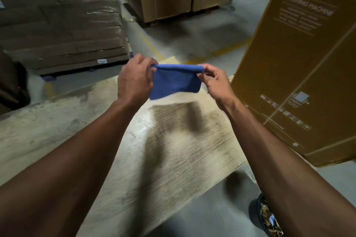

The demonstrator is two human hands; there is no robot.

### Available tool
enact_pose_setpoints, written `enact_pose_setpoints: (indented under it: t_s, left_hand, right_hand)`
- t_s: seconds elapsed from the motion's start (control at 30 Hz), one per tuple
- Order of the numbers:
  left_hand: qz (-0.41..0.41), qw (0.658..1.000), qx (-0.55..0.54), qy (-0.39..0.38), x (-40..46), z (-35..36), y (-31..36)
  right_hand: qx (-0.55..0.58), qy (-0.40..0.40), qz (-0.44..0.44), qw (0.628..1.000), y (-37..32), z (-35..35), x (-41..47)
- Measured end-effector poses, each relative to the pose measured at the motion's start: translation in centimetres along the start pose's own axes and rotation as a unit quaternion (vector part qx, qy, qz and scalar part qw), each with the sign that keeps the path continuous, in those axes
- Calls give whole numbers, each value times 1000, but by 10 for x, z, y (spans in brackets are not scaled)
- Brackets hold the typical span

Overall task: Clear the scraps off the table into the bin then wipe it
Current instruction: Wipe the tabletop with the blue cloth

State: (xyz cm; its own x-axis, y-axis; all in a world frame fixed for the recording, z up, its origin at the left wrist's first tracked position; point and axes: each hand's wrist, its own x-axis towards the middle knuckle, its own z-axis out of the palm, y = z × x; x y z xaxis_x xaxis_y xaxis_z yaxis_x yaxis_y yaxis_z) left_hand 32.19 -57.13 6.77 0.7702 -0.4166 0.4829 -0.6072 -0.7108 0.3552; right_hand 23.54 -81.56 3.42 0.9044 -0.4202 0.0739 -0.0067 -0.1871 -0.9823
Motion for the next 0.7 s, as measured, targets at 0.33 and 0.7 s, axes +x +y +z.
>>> enact_pose_setpoints:
  t_s: [0.33, 0.7]
  left_hand:
    - [121, 962, 14, -244, -93, 51, -48]
    - [-45, 975, 49, -213, -77, 117, 11]
  right_hand:
    - [-265, -104, 85, 955, 82, -8, -50]
    - [-485, -28, -12, 874, 127, 3, -65]
